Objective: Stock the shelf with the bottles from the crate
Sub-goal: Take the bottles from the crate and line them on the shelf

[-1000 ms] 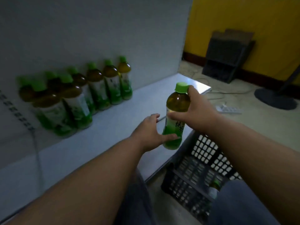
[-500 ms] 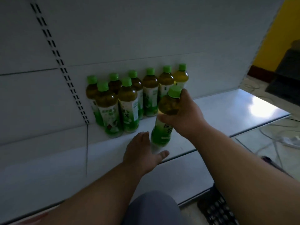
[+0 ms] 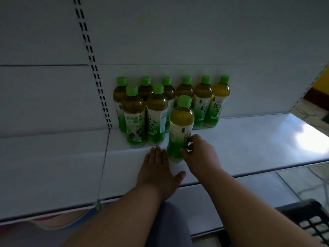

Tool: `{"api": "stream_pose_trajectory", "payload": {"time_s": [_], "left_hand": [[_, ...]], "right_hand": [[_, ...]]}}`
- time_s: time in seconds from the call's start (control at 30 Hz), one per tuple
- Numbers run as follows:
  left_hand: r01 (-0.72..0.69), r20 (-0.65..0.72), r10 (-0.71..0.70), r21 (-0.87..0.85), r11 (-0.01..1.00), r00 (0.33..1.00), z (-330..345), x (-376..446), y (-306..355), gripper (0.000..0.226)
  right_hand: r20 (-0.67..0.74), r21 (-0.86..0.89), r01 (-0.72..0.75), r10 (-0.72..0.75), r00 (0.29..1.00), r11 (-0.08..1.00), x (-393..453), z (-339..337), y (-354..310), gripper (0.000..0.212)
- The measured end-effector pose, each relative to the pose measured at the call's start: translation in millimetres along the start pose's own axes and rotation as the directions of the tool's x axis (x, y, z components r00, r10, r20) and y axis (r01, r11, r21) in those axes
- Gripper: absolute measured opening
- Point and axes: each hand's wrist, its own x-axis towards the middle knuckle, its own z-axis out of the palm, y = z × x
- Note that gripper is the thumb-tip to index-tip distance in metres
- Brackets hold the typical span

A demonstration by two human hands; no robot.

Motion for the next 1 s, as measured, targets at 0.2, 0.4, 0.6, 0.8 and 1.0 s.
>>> {"api": "stream_pose_trajectory", "payload": {"time_s": [0.2, 0.4, 0.6, 0.8, 1.0], "left_hand": [[-0.009, -0.011, 0.009, 0.0, 1.0, 1.0, 8, 2, -4, 0.104], [-0.013, -0.028, 0.013, -0.021, 1.0, 1.0, 10, 1, -3, 0.105], [-0.026, 0.033, 0.025, 0.008, 1.0, 0.999, 3, 4, -2, 0.103], [-0.082, 0.017, 0.081, 0.055, 0.995, 0.997, -28, -7, 12, 0.098], [-0.501, -0.152, 0.504, 0.063, 0.863, 0.85, -51, -45, 93, 0.08]], "right_hand": [[-0.09, 0.058, 0.015, -0.01, 0.996, 0.998, 32, 20, -16, 0.034], [-0.09, 0.075, -0.086, 0.092, 0.992, 0.994, 59, 24, -22, 0.027], [0.027, 0.16, 0.076, -0.082, 0.996, 0.984, 21, 7, -6, 0.053], [0.011, -0.048, 0.104, -0.103, 0.995, 0.993, -40, -45, 5, 0.061], [-0.063, -0.313, -0.131, 0.117, 0.991, 0.941, -135, -120, 60, 0.073]]}}
